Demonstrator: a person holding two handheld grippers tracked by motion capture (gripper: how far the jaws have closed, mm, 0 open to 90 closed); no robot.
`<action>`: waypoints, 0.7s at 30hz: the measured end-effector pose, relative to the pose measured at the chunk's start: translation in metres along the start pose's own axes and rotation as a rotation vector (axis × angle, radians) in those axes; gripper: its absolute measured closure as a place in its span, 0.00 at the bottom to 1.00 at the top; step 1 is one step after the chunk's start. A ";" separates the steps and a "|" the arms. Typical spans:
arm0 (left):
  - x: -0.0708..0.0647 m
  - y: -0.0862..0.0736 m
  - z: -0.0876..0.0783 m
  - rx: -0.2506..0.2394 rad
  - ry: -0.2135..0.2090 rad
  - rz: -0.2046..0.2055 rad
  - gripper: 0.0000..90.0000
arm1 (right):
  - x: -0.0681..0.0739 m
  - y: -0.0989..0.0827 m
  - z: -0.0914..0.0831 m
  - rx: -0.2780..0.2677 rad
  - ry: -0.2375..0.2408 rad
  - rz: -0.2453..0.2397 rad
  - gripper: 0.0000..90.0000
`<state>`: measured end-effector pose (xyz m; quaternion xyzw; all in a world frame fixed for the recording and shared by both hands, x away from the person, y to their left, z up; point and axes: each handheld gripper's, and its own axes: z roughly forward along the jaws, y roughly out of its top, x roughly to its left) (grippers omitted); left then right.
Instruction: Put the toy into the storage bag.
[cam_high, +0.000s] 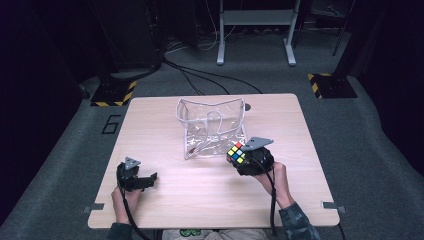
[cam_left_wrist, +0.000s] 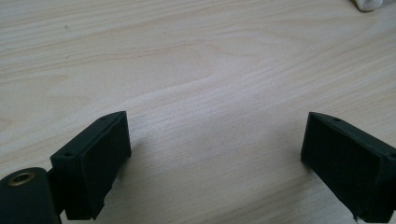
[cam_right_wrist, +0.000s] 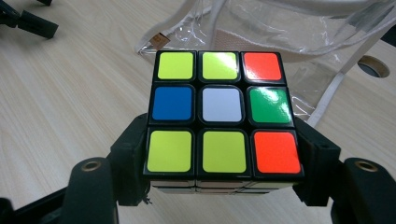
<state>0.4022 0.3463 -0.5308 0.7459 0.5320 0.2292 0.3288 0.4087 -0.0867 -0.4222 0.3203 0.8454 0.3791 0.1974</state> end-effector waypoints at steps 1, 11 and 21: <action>0.000 0.000 0.000 0.000 0.000 0.000 0.09 | -0.001 0.001 -0.001 0.001 0.001 0.002 0.37; 0.000 0.000 0.000 0.000 0.000 0.002 0.09 | -0.006 0.013 -0.008 0.002 -0.009 -0.006 0.37; 0.000 0.000 0.000 0.000 0.000 0.001 0.09 | -0.014 0.032 -0.017 -0.023 -0.013 -0.039 0.37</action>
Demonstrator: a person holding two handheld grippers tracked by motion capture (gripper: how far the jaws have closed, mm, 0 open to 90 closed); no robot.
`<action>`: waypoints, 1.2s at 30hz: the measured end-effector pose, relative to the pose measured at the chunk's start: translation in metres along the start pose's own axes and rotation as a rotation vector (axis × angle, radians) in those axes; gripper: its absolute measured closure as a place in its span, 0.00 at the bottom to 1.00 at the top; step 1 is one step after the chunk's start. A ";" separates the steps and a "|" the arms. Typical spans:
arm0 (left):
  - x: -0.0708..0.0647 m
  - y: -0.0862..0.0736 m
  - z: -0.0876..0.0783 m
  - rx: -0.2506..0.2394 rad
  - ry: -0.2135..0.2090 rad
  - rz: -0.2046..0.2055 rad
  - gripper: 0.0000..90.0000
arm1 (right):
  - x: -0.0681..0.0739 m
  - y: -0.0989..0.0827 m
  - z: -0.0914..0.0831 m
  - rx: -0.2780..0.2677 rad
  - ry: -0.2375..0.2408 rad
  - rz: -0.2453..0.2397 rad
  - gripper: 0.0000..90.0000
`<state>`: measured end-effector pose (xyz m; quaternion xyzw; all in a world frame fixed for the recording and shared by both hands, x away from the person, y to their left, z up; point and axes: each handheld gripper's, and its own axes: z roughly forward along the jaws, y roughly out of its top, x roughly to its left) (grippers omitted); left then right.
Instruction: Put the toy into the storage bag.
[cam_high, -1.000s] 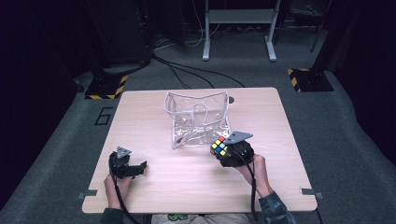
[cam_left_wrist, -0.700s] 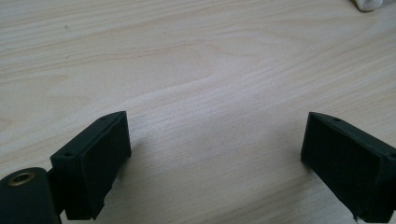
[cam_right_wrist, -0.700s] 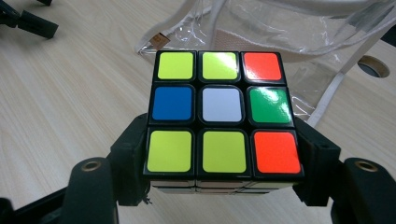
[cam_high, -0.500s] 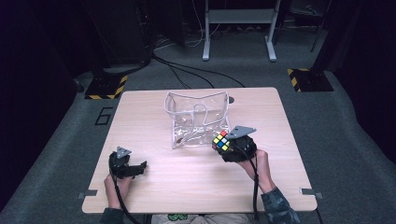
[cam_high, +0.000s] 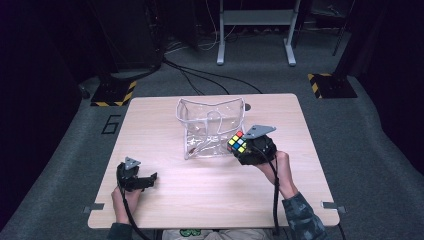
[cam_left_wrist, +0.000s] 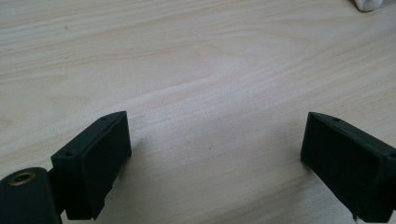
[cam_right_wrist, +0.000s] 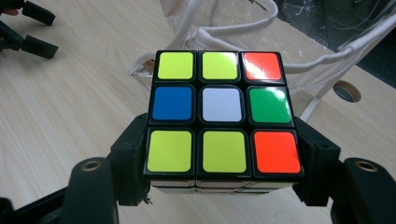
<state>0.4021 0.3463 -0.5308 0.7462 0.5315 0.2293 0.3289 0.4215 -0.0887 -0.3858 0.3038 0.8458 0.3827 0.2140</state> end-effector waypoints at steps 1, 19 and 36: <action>0.000 0.000 0.000 0.000 0.000 0.000 0.09 | 0.000 0.001 -0.001 0.003 -0.001 0.005 0.37; 0.000 0.000 0.000 0.000 0.000 0.000 0.09 | -0.008 0.022 -0.007 -0.016 -0.011 -0.008 0.37; 0.000 0.000 0.000 0.000 0.000 0.001 0.09 | -0.014 0.044 -0.012 -0.028 -0.032 -0.031 0.37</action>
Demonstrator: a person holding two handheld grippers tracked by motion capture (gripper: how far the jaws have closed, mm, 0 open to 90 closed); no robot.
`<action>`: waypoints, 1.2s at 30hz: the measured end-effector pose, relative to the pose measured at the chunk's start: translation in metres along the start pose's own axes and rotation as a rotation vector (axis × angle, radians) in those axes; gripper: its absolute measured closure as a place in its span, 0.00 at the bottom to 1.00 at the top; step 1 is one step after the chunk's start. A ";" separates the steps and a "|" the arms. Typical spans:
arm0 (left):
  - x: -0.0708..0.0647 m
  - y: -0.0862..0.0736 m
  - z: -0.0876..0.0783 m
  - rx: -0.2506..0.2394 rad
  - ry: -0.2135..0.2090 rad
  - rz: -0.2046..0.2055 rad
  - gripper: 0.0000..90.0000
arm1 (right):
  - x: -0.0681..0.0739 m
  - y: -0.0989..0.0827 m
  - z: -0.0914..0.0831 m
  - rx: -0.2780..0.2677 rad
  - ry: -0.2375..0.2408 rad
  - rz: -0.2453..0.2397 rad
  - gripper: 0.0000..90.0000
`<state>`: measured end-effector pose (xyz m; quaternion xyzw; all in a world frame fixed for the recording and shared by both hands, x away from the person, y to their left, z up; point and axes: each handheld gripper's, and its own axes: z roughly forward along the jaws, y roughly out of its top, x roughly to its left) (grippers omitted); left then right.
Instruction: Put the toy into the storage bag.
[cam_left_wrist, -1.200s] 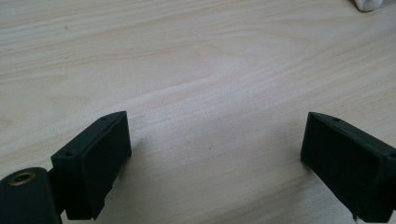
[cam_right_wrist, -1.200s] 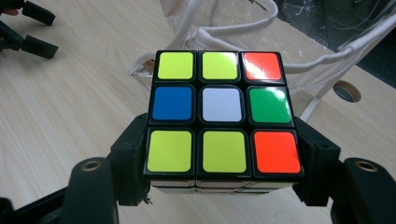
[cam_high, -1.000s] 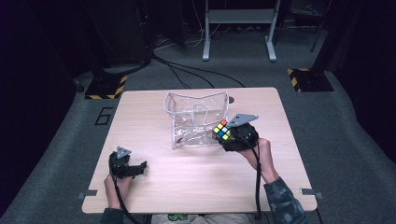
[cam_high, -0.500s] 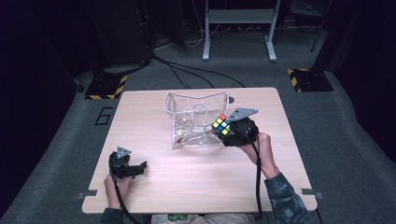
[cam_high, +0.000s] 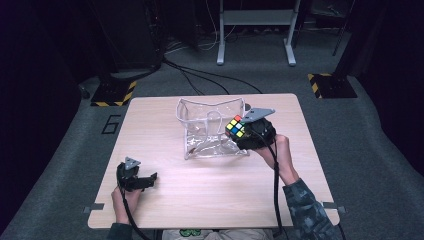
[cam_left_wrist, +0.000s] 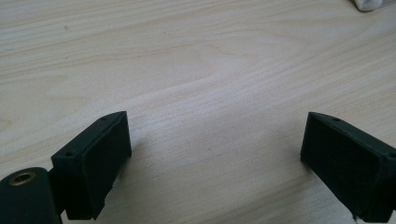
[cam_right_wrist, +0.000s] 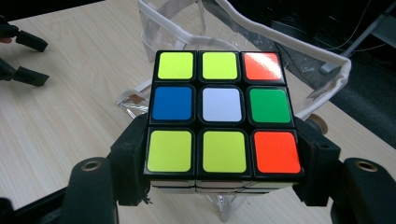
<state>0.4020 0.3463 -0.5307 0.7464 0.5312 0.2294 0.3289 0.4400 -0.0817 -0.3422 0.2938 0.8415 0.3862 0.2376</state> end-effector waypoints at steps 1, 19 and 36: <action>0.000 0.000 0.000 0.000 0.000 0.000 0.09 | 0.000 0.000 0.000 0.000 0.000 0.000 0.37; 0.000 0.000 0.000 0.000 -0.002 0.001 0.09 | -0.011 0.023 0.008 0.006 -0.025 -0.018 0.37; 0.000 0.000 0.000 0.001 -0.004 0.003 0.09 | -0.021 0.035 0.028 0.033 -0.031 -0.008 0.37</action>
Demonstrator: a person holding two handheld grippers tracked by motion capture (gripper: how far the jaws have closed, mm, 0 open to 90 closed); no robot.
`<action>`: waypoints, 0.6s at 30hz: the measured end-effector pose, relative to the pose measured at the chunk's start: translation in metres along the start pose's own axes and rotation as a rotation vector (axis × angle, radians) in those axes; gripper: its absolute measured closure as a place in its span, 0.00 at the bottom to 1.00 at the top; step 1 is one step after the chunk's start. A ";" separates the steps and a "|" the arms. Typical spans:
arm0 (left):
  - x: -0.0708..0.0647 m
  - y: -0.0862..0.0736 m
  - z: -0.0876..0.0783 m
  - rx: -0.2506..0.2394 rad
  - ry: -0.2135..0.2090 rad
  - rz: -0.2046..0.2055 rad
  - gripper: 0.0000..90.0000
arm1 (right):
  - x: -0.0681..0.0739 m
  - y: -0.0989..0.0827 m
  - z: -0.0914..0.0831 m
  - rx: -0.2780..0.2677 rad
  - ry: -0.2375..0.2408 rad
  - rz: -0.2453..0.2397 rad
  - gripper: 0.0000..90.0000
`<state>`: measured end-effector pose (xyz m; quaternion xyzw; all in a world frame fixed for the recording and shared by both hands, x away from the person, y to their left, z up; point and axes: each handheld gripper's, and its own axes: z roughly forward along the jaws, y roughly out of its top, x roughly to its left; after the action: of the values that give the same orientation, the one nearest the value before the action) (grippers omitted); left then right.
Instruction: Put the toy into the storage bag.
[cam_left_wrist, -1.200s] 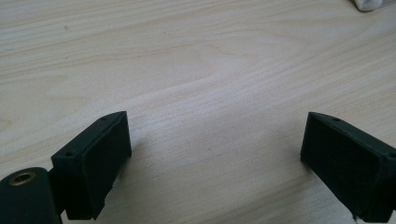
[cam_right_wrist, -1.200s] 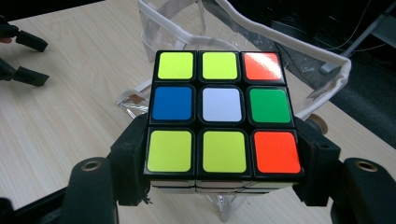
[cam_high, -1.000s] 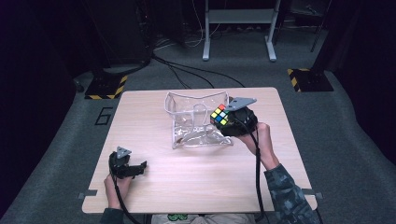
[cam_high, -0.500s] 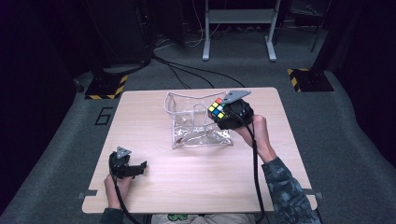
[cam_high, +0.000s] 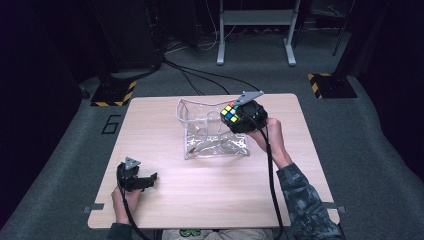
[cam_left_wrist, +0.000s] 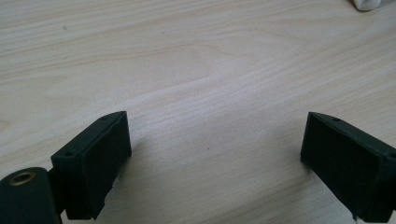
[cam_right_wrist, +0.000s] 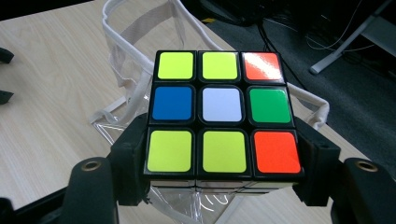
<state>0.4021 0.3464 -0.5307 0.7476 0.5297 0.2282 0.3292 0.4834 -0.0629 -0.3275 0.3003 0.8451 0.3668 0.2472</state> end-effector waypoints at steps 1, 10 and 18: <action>0.000 0.000 0.000 0.000 0.000 0.000 0.09 | -0.001 0.000 0.002 0.001 0.002 0.001 0.37; 0.000 0.000 0.000 -0.001 0.000 0.000 0.09 | -0.006 0.004 0.017 0.018 0.012 0.017 0.37; 0.000 0.000 0.000 0.000 -0.001 0.001 0.09 | -0.013 0.003 0.033 0.049 0.013 0.032 0.37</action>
<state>0.4021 0.3463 -0.5307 0.7479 0.5292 0.2281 0.3295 0.5145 -0.0540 -0.3427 0.3174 0.8505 0.3518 0.2283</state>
